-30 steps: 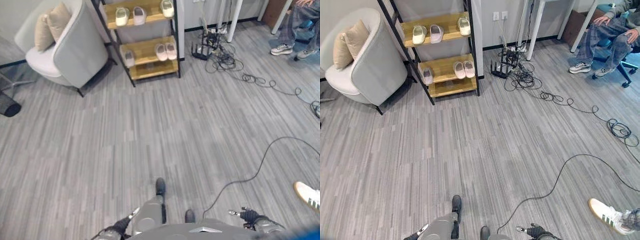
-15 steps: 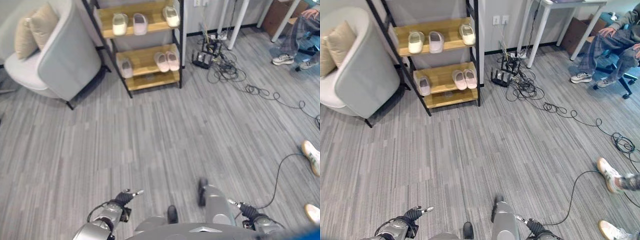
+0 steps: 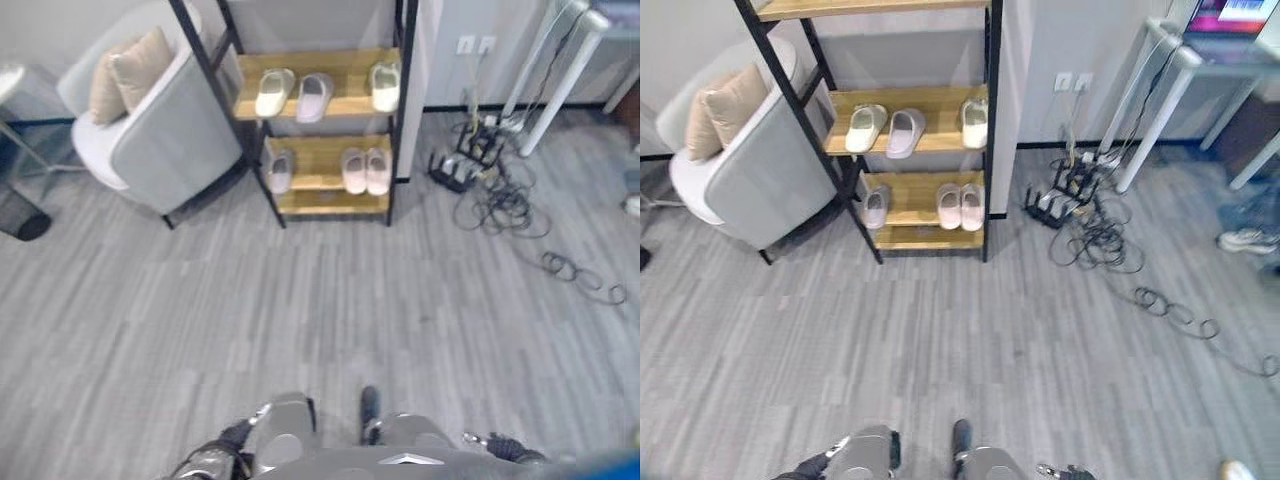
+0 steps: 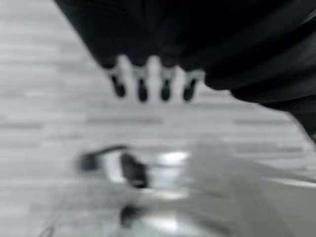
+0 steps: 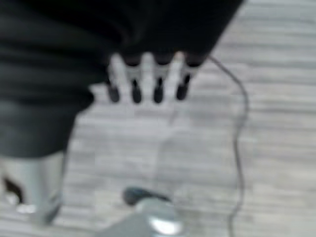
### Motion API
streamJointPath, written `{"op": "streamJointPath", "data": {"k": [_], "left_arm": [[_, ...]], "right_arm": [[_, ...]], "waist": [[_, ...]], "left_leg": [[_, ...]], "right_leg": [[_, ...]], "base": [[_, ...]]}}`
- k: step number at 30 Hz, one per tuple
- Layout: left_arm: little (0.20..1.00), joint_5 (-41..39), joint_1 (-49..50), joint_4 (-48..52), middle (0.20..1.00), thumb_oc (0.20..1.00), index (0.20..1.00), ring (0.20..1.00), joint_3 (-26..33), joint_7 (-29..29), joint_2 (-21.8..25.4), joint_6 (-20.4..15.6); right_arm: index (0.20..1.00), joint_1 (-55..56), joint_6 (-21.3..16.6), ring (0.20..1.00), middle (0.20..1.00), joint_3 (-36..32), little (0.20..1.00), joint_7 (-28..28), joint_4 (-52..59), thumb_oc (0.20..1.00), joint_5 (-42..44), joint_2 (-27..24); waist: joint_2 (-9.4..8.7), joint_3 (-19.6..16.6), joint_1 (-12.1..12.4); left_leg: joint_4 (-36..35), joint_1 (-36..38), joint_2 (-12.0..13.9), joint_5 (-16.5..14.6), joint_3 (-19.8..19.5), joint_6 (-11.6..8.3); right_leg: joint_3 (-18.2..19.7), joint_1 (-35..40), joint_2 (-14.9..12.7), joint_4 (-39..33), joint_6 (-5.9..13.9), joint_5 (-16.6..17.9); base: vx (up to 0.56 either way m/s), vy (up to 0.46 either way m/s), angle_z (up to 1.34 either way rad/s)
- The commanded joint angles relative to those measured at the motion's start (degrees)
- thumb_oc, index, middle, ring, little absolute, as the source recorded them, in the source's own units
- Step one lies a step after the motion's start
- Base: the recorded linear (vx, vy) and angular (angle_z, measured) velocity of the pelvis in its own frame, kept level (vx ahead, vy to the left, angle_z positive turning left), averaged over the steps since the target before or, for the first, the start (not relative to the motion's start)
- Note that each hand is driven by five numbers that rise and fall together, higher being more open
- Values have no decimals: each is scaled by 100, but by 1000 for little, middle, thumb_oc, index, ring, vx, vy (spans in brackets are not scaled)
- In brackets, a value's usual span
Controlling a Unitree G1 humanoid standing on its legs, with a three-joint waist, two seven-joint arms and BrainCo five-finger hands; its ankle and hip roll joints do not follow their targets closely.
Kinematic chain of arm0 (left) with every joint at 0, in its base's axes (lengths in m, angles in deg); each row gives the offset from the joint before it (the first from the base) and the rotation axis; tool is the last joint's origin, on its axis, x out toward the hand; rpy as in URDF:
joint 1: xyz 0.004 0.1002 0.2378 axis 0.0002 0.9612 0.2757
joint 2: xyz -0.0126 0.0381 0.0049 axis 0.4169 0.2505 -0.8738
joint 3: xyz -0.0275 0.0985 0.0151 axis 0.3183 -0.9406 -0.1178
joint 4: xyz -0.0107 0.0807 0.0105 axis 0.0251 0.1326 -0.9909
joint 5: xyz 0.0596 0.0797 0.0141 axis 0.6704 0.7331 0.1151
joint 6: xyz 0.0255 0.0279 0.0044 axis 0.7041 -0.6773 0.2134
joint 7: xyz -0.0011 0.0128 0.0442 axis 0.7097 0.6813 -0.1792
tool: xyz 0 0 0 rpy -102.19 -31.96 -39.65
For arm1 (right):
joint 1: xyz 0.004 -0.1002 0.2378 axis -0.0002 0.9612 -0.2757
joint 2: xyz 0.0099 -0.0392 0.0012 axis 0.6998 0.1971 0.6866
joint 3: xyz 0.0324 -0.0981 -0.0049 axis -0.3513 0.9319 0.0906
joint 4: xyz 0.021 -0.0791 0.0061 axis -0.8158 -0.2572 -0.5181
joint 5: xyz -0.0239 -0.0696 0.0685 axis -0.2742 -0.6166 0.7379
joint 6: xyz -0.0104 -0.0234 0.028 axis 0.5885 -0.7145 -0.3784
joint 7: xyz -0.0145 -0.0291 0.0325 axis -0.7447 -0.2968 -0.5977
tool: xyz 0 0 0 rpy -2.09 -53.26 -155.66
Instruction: Arrange the slippers neatly on the shoe rack.
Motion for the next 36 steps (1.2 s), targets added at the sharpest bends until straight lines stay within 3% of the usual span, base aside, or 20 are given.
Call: {"op": "streamJointPath", "data": {"k": [1, 2, 3, 5, 9, 11, 12, 14, 15, 17, 18, 19, 20, 22, 26, 33, 36], "left_arm": [[1000, -470, -36, 23, 1000, 1000, 1000, 1000, 162, -14, -185, 56], [1000, -472, -32, 25, 1000, 1000, 1000, 1000, 162, -14, -185, 57], [1000, -749, -19, 34, 1000, 1000, 1000, 1000, 327, 16, -165, 41], [1000, -1046, -34, 24, 1000, 1000, 1000, 1000, 444, 59, -150, 20], [1000, -1495, 48, -244, 1000, 1000, 1000, 1000, 777, 98, -128, 73], [1000, -1501, 73, -237, 1000, 1000, 1000, 1000, 836, 107, -124, 70], [1000, -1422, 58, -323, 1000, 1000, 1000, 1000, 887, 101, -70, 57], [1000, -1431, 42, -343, 1000, 1000, 1000, 1000, 931, 97, -31, 71], [1000, -1503, 12, -281, 1000, 1000, 1000, 1000, 982, 132, 33, 63], [1000, -1556, -18, -236, 1000, 1000, 1000, 1000, 997, 129, 73, 68], [1000, -1559, -59, -223, 1000, 1000, 1000, 1000, 972, 129, 122, 60], [1000, -1559, -60, -224, 1000, 1000, 1000, 1000, 971, 129, 123, 60], [1000, -1547, -104, -174, 1000, 1000, 1000, 1000, 966, 159, 205, 54], [1000, -1552, -121, -136, 1000, 1000, 1000, 1000, 960, 172, 243, 43], [1000, -1434, -204, -19, 1000, 1000, 1000, 1000, 805, 185, 227, -19], [1000, -1379, -137, -16, 1000, 1000, 1000, 1000, 752, 169, 134, -36], [1000, -1349, -44, -69, 1000, 1000, 1000, 1000, 788, 111, 96, 6]], "right_arm": [[1000, 124, -139, 1000, 1000, 167, 1000, 114, 271, 1000, 74, -340], [1000, 127, -138, 1000, 1000, 169, 1000, 114, 274, 1000, 74, -339], [1000, 143, -150, 1000, 1000, 258, 1000, 147, 415, 1000, -43, -316], [1000, 143, -176, 1000, 1000, 322, 1000, 180, 526, 1000, -93, -274], [1000, 205, -172, 1000, 1000, 417, 1000, 204, 599, 1000, -317, -137], [1000, 258, -162, 1000, 1000, 404, 1000, 187, 601, 1000, -395, -113], [1000, 307, -139, 1000, 1000, 396, 1000, 164, 594, 1000, -412, -53], [1000, 327, -144, 1000, 1000, 390, 1000, 145, 591, 1000, -404, -17], [1000, 325, -129, 1000, 1000, 378, 1000, 116, 549, 1000, -366, 30], [1000, 322, -111, 1000, 1000, 358, 1000, 97, 535, 1000, -328, 54], [1000, 315, -130, 1000, 1000, 345, 1000, 67, 576, 1000, -240, 87], [1000, 315, -130, 1000, 1000, 345, 1000, 67, 577, 1000, -240, 87], [1000, 320, -158, 1000, 1000, 397, 1000, 33, 734, 1000, -223, 122], [1000, 320, -173, 1000, 1000, 439, 1000, 18, 791, 1000, -239, 123], [1000, 297, -208, 1000, 1000, 525, 1000, 20, 915, 1000, -220, 70], [1000, 362, -234, 1000, 1000, 628, 1000, 31, 983, 1000, -317, 79], [1000, 409, -236, 1000, 1000, 640, 1000, 42, 962, 1000, -369, 51]], "waist": [[277, 144, 20], [268, 156, 17], [305, 113, 154], [344, 124, 244], [248, 52, 453], [197, -8, 479], [31, -93, 511], [-44, -134, 527], [-131, -152, 521], [-148, -130, 504], [-145, -110, 435], [-147, -110, 437], [-106, -77, 354], [-81, -39, 308], [36, 77, 62], [159, 129, -61], [168, 63, -55]], "left_leg": [[-2339, 762, -177, -102, 143, 264], [-2359, 793, -190, -101, 145, 267], [-3269, 708, -176, 264, -92, 164], [-3920, 716, -100, 677, -305, 55], [-4581, 678, 3, 1019, -673, -5], [-4477, 664, -32, 1008, -623, 9], [-4219, 582, -147, 876, -578, 73], [-4115, 560, -206, 776, -543, 127], [-4002, 576, -285, 609, -474, 219], [-3944, 607, -317, 517, -427, 273], [-3913, 725, -376, 342, -350, 381], [-3909, 723, -378, 338, -347, 383], [-3951, 974, -396, 204, -309, 460], [-3975, 1104, -416, 144, -307, 475], [-4061, 1504, -532, -60, -395, 508], [-4112, 1838, -690, -156, -577, 522], [-4017, 1892, -789, -229, -670, 501]], "right_leg": [[155, 405, -6, -559, 626, 208], [153, 427, -18, -558, 631, 198], [123, 682, 65, -564, 654, 15], [114, 907, 137, -578, 667, -104], [315, 1411, 163, -662, 742, -370], [331, 1430, 93, -655, 796, -367], [399, 1419, -84, -589, 927, -285], [453, 1344, -170, -473, 1007, -224], [460, 1121, -302, -93, 1170, -9], [468, 921, -367, 265, 1266, 179], [434, 655, -504, 780, 1399, 553], [437, 652, -507, 786, 1401, 549], [298, 332, -608, 1217, 1377, 801], [235, 200, -633, 1276, 1334, 839], [212, -103, -448, 544, 1176, 500], [396, -354, -130, 264, 1138, 483], [541, -101, -74, 5, 1056, 427]], "base": [[236, 36, 22], [384, 73, 13], [374, 77, -10], [429, 113, -8], [495, 221, -33], [300, 182, -34], [227, 157, -10], [274, 221, 0], [235, 219, -13], [163, 206, -14], [138, 201, 13], [212, 251, 24], [166, 157, 23], [145, 122, 13], [190, 51, 6], [113, -19, 19], [70, -87, 8]]}}
